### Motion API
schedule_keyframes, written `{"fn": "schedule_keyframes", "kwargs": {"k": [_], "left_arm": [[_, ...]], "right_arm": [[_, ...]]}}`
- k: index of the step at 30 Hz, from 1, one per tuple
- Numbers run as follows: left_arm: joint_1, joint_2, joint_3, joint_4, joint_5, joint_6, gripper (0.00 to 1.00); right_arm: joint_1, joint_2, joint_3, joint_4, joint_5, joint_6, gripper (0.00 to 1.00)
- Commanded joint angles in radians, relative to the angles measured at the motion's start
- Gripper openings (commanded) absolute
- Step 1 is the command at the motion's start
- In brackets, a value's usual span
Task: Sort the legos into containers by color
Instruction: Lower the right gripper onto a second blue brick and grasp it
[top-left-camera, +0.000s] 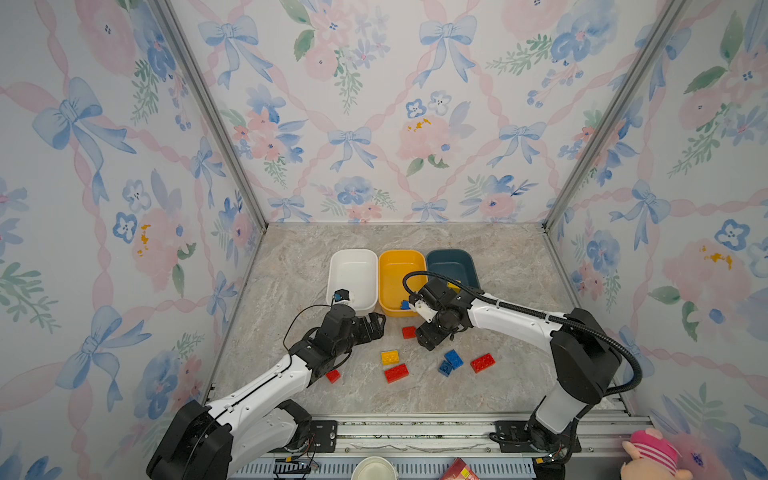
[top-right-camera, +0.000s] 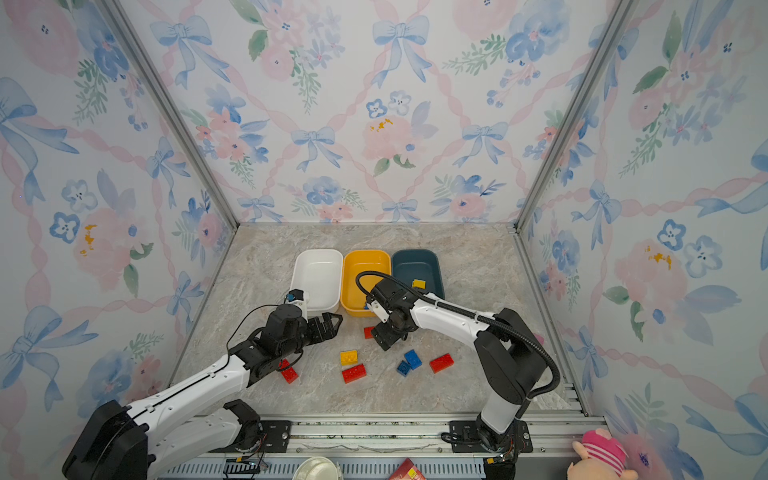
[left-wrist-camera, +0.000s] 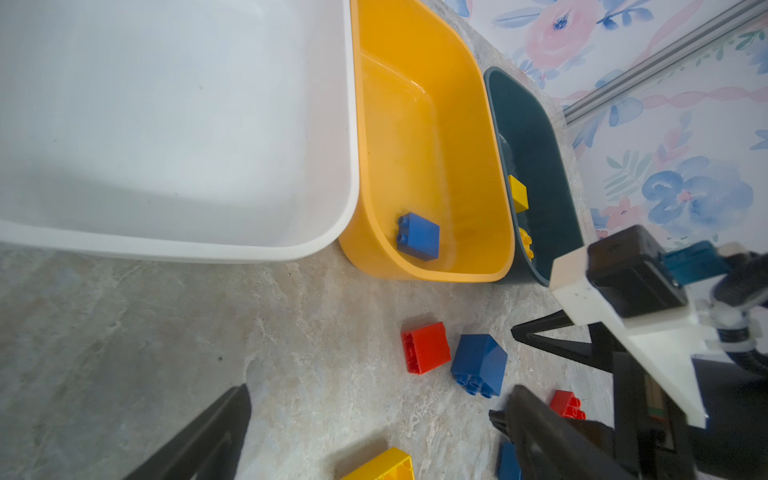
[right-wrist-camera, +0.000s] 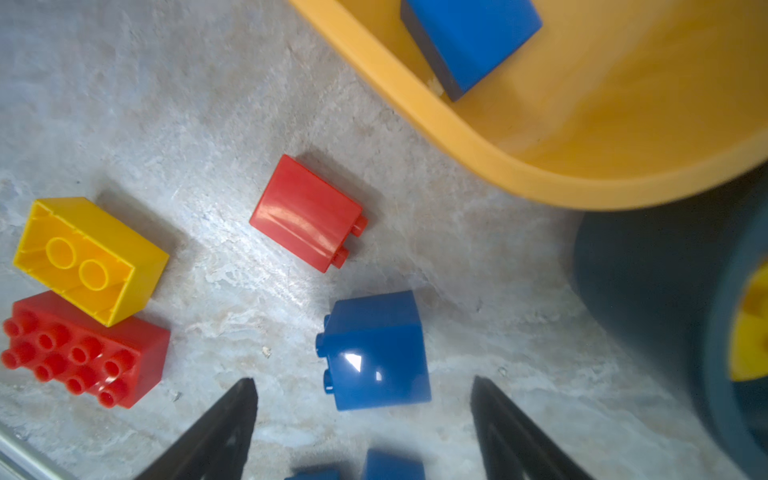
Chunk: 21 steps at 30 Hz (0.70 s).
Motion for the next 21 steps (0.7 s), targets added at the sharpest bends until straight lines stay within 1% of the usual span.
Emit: {"fn": "schedule_keyframes", "kwargs": {"k": [1,9,15,18,19,21], "left_arm": [[0.008,-0.012,-0.015,-0.02,-0.017,-0.008,0.98],[0.01,-0.004,-0.005,-0.019,-0.012,-0.003,0.98],[0.011,-0.007,-0.006,-0.02,-0.011,-0.004,0.98],[0.012,-0.016,-0.011,-0.019,-0.013,-0.005,0.98],[0.012,-0.018,-0.014,-0.019,-0.013,-0.005,0.98],[0.012,-0.024,-0.018,-0.02,-0.012,-0.008,0.98]], "right_arm": [[0.019,0.024,-0.016,0.027,0.023,-0.022,0.84],[0.022,0.067,-0.005,0.041,0.043,-0.03,0.83],[0.021,0.079,-0.015,0.061,0.059,-0.031,0.81],[0.022,0.078,-0.029,0.073,0.064,-0.028,0.74],[0.022,0.077,-0.032,0.078,0.066,-0.027,0.7],[0.022,0.078,-0.036,0.079,0.07,-0.027,0.65]]}}
